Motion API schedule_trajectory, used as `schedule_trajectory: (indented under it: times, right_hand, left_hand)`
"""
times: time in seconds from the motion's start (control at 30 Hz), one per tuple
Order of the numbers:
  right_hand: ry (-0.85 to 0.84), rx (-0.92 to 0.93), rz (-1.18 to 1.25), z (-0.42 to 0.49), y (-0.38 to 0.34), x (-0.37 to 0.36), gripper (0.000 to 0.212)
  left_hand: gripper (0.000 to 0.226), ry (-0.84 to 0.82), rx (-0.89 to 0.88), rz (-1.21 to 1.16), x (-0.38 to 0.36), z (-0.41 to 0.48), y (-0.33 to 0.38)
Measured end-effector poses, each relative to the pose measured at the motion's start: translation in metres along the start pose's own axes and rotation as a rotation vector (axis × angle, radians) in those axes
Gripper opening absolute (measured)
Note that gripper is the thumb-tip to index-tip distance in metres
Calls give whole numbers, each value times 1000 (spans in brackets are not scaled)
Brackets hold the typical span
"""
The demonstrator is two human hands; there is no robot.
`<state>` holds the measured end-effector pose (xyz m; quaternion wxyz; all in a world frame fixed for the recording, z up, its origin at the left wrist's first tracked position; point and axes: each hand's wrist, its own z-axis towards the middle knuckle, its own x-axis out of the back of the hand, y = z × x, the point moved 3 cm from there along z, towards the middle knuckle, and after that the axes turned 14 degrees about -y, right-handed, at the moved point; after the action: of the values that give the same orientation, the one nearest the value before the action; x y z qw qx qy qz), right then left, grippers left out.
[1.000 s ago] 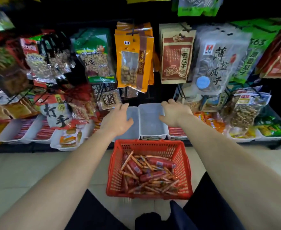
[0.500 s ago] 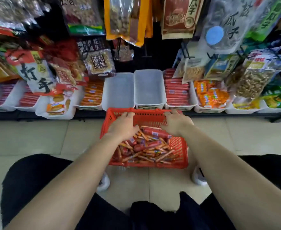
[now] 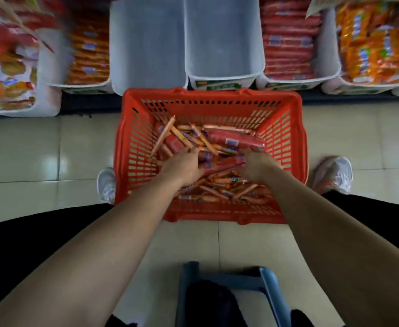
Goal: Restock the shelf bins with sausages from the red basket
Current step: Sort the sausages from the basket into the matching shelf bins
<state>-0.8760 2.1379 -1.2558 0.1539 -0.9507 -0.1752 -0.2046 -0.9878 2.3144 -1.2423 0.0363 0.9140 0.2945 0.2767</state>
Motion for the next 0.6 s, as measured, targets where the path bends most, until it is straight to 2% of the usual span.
schedule_trajectory:
  times: [0.17,0.27,0.4,0.53,0.6]
  right_hand:
    - [139,-42,-28,30,16,4,66]
    - [221,0,-84,47,13,19,69]
    - [155,35,-131,81,9,30,70]
    - [89,53,-144,103,13,23,73]
    - [91,56,-135,107,16,24,72]
  left_hand:
    - [67,1,-43,20,-13,36,4]
    - [64,-21,-75,-6,-16,52,7]
    - [42,-9,-103,-17,-26,71,9]
    - [66,-129,-55,78,-44,82,10]
    - [71,-163,-38,71,-45,86,10]
